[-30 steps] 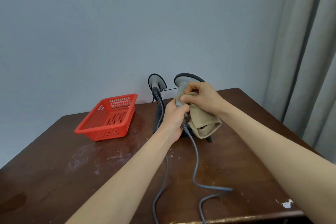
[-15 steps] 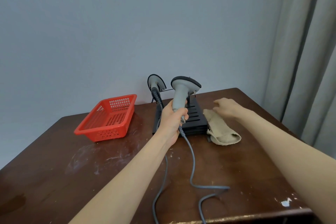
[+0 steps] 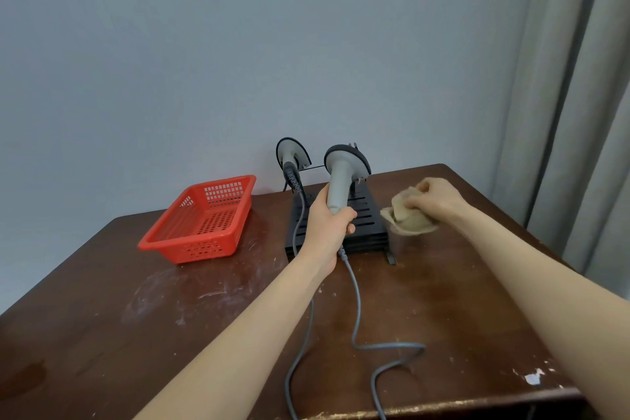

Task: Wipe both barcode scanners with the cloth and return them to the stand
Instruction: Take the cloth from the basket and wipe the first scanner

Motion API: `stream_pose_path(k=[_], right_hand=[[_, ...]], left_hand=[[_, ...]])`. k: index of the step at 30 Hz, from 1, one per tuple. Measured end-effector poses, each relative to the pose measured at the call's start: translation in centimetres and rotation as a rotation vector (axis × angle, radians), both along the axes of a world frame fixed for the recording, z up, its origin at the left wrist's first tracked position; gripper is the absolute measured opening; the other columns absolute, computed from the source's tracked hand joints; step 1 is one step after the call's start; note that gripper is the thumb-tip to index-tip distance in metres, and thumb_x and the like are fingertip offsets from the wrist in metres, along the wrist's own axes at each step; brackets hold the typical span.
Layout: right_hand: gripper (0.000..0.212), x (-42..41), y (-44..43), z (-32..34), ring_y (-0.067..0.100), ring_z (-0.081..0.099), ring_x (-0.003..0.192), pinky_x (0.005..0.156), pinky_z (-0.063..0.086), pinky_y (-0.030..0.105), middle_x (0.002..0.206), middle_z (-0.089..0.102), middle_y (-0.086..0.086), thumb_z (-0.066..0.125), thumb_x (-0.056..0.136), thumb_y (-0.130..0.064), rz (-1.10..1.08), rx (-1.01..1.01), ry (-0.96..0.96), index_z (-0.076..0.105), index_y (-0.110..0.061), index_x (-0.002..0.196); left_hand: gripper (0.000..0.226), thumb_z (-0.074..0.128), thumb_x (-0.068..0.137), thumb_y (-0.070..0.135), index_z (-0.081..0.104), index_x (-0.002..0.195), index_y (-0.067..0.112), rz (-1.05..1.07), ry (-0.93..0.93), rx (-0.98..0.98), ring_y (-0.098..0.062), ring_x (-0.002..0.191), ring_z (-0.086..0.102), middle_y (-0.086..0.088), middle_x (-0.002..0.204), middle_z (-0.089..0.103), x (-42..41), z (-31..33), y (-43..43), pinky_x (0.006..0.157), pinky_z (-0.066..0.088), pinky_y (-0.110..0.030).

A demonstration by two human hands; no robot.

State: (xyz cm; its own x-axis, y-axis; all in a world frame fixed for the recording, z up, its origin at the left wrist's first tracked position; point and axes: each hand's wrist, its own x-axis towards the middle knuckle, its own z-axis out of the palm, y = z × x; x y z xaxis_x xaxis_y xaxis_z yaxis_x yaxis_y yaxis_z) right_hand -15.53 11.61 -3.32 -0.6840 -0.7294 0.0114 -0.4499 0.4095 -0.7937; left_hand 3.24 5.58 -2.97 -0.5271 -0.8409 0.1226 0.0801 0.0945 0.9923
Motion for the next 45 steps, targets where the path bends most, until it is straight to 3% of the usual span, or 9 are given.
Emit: stream_pose_path(k=[6,10,14,22,25,28,34,40,45], right_hand=[[0.027,5.2,-0.4,3.9,0.013,0.058,0.09,0.081,0.046,0.026,0.095,0.067,0.001,0.058,0.078,-0.006,0.057,-0.48,0.207,0.072,-0.018,0.099],[0.028,7.1,-0.5,4.5,0.014,0.056,0.1,0.089,0.045,0.029,0.106,0.061,-0.002,0.055,0.081,-0.005,0.272,-0.413,0.328,0.075,-0.017,0.097],[0.025,8.5,0.1,4.6,0.013,0.059,0.095,0.087,0.048,0.032,0.099,0.064,-0.005,0.057,0.078,-0.004,0.51,-0.342,0.398,0.078,-0.017,0.085],[0.029,6.0,-2.0,4.5,0.019,0.056,0.102,0.083,0.042,0.025,0.105,0.059,0.0,0.056,0.085,-0.01,0.21,-0.36,0.38,0.072,-0.021,0.107],[0.029,7.5,-0.8,4.2,0.006,0.06,0.09,0.078,0.047,0.013,0.101,0.066,-0.008,0.059,0.08,-0.006,0.334,-0.4,0.222,0.074,-0.02,0.1],[0.029,8.5,-0.3,3.7,0.0,0.06,0.075,0.07,0.046,0.009,0.083,0.067,-0.01,0.06,0.076,-0.002,0.435,-0.379,0.162,0.076,-0.022,0.091],[0.027,6.6,-1.7,4.1,0.0,0.055,0.086,0.07,0.039,0.008,0.088,0.06,-0.017,0.059,0.082,-0.007,0.229,-0.404,0.259,0.075,-0.021,0.1],[0.025,7.9,-0.3,3.9,-0.001,0.06,0.075,0.07,0.044,0.006,0.08,0.067,-0.012,0.067,0.078,-0.005,0.546,-0.348,0.135,0.076,-0.027,0.085],[0.023,6.6,-2.0,4.0,0.002,0.057,0.09,0.075,0.042,0.012,0.09,0.066,-0.012,0.062,0.082,-0.008,0.258,-0.402,0.189,0.076,-0.023,0.093]], left_hand=[[0.065,0.05,0.084,-0.007,0.036,0.139,0.023,0.01,-0.067,-0.096,-0.013,0.064,0.042,0.002,0.092,0.049,-0.9,-0.1,0.7,0.049,0.04,-0.022],[0.045,0.05,0.085,-0.006,0.047,0.115,0.028,-0.014,-0.07,-0.163,-0.009,0.066,0.047,0.003,0.09,0.054,-1.3,0.1,1.5,0.055,0.04,-0.02],[0.023,0.045,0.09,-0.004,0.054,0.109,0.006,-0.011,-0.019,-0.119,0.002,0.056,0.052,0.002,0.076,0.055,-1.3,0.5,1.5,0.047,0.039,-0.009],[0.029,0.043,0.087,-0.008,0.06,0.101,0.01,-0.048,0.143,0.23,-0.014,0.062,0.042,-0.009,0.087,0.052,-0.9,0.7,1.3,0.046,0.036,-0.022],[0.015,0.047,0.094,0.014,0.061,0.091,0.01,-0.093,0.344,0.486,-0.011,0.054,0.048,-0.006,0.075,0.057,-0.7,1.0,1.1,0.038,0.035,-0.02],[0.039,0.043,0.096,0.044,0.063,0.088,0.012,-0.125,0.447,0.639,-0.011,0.047,0.05,-0.003,0.063,0.059,-0.7,0.9,0.6,0.032,0.031,-0.016],[0.033,0.047,0.097,0.037,0.057,0.098,0.006,-0.051,0.482,0.761,-0.01,0.039,0.045,-0.007,0.072,0.055,-1.0,0.9,0.8,0.032,0.034,-0.017],[0.037,0.047,0.095,0.043,0.062,0.084,0.011,0.025,0.403,0.705,-0.011,0.048,0.052,-0.004,0.062,0.06,-0.8,0.9,-0.1,0.037,0.044,-0.019],[0.035,0.049,0.096,0.039,0.056,0.104,0.006,0.016,0.4,0.775,-0.012,0.04,0.051,-0.009,0.072,0.055,-1.1,0.9,0.0,0.036,0.044,-0.019]])
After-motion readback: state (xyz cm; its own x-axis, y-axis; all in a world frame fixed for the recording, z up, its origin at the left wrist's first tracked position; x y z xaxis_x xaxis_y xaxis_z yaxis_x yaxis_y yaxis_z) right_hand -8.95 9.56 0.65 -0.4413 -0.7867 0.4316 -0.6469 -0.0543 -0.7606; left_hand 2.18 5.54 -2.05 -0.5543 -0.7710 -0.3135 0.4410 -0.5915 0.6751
